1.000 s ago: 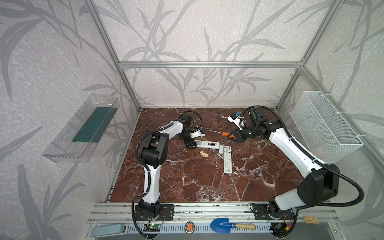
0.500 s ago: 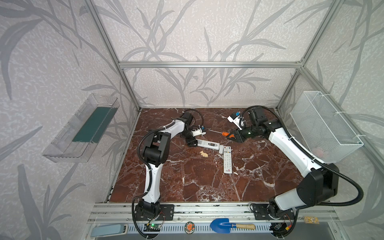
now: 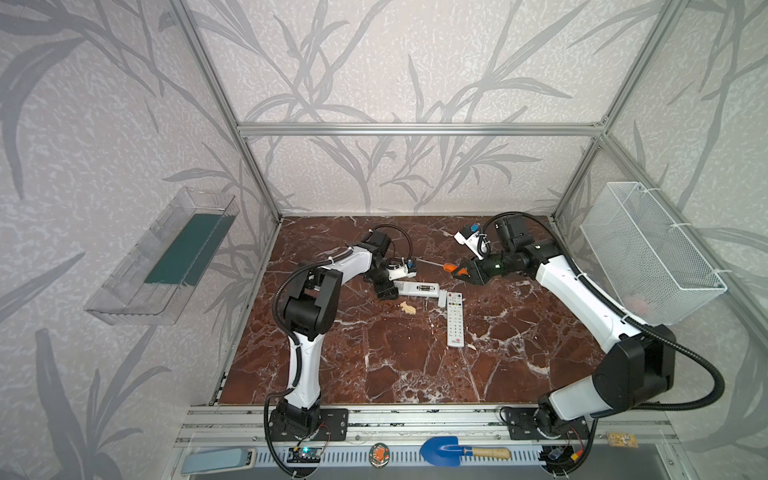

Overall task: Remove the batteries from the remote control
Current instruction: 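Grasp the white remote's end with the left gripper, aligning it lengthwise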

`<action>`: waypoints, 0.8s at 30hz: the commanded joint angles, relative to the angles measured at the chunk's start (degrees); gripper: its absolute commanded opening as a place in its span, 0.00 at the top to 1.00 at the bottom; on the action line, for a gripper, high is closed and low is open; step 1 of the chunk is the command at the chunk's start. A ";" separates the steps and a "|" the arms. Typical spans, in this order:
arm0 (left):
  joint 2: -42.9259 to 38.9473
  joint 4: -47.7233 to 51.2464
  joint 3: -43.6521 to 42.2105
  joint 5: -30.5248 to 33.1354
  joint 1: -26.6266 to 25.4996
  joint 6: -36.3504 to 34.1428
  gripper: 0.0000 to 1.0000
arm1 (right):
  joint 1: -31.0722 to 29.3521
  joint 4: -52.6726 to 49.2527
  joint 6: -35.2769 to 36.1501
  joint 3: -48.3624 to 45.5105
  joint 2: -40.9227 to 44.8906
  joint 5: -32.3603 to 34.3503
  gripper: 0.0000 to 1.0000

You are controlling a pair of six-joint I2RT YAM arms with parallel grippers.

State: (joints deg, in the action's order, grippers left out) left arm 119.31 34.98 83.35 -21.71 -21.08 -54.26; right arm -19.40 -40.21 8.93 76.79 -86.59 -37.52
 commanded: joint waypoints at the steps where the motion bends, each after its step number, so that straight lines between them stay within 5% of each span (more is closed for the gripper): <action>1: -0.41 2.85 -4.04 0.95 -0.64 -1.81 0.25 | -0.46 1.85 -1.10 -0.59 -0.47 -0.67 1.00; 13: 2.44 1.49 -0.88 5.67 -1.06 3.37 0.42 | -0.88 -5.91 3.27 4.58 -6.84 1.35 1.00; 24: 2.07 -0.88 -3.11 8.14 -1.79 4.24 0.38 | -1.94 -12.49 6.31 8.46 -10.86 6.16 1.00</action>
State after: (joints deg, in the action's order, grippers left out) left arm 118.67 34.22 82.65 -18.02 -22.26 -49.50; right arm -20.91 -48.21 14.50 84.38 -96.42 -33.93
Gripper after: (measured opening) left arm 0.617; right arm 0.272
